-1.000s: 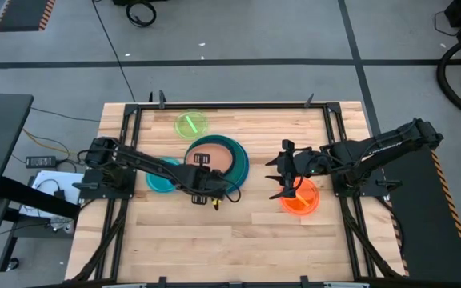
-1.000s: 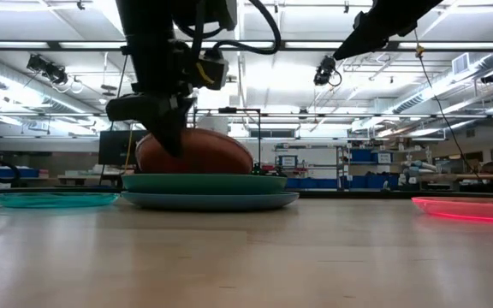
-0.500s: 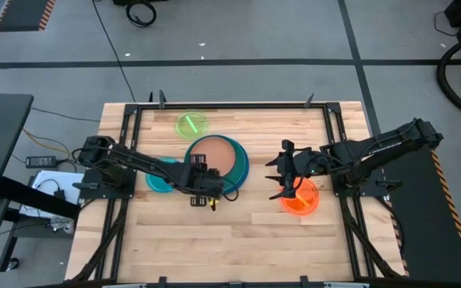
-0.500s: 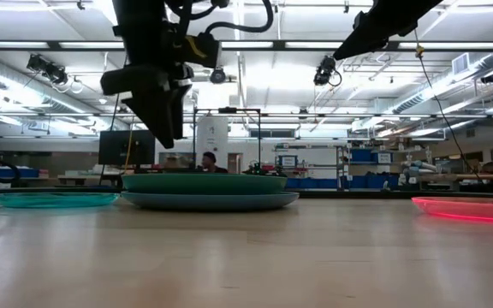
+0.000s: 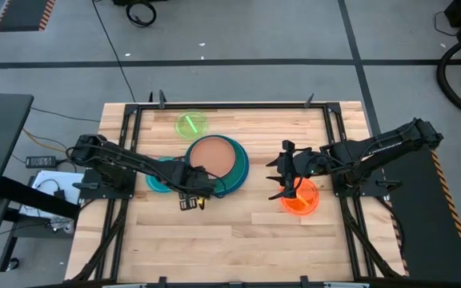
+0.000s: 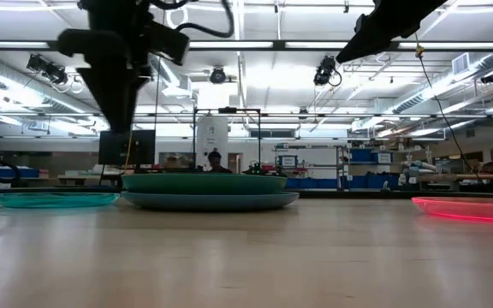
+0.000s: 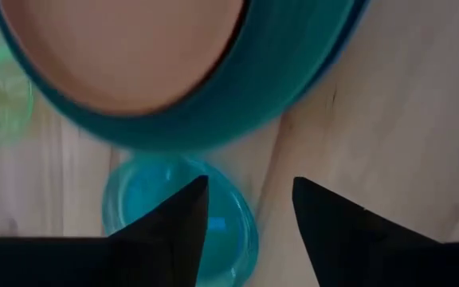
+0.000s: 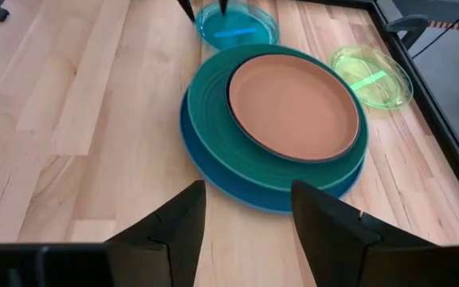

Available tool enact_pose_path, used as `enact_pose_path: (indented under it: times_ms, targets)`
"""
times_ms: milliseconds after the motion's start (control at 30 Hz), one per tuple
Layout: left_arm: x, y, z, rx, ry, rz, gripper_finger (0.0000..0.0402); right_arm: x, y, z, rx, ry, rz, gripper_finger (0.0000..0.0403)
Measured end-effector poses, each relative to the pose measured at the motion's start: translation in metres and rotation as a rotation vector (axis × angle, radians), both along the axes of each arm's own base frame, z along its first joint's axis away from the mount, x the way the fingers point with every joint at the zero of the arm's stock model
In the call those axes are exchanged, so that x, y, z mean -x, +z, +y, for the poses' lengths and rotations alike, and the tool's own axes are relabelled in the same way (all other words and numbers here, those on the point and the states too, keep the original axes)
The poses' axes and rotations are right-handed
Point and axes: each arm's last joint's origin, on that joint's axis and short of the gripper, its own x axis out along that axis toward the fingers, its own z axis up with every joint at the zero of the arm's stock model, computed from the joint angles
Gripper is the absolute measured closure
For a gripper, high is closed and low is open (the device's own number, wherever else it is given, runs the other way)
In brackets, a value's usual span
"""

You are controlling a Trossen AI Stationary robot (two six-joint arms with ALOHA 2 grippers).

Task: Stack plastic plates
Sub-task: Stack the transparent light blue plate on top of the pink plate

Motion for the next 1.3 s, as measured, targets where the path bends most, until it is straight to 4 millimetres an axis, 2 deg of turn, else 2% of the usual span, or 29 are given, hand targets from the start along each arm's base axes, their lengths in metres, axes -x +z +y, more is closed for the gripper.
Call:
enact_pose_path:
  times_ms: [233, 533, 767, 1067, 1167, 1300]
  targets:
    - [0.013, -0.009, -0.018, -0.016, 0.088, 0.022, 0.0214, 0.001, 0.000, 0.003, -0.013, 0.013, 0.001, 0.0209]
    - [0.036, -0.048, -0.029, -0.053, 0.108, 0.068, 0.0214, 0.001, 0.000, 0.005, 0.002, 0.020, -0.005, 0.0209]
    - [0.046, -0.074, -0.018, -0.060, 0.175, 0.062, 0.0214, -0.001, 0.002, 0.006, 0.008, 0.028, -0.029, 0.0209]
    - [0.057, -0.097, 0.001, -0.092, 0.229, 0.078, 0.0216, -0.001, 0.002, 0.006, 0.011, 0.027, -0.029, 0.0209]
    - [0.058, -0.100, 0.006, -0.080, 0.239, 0.071, 0.0229, -0.001, 0.002, 0.006, 0.011, 0.027, -0.029, 0.0209]
    - [0.058, -0.102, 0.008, -0.052, 0.228, 0.083, 0.0272, -0.001, 0.002, 0.006, 0.008, 0.024, -0.029, 0.0209]
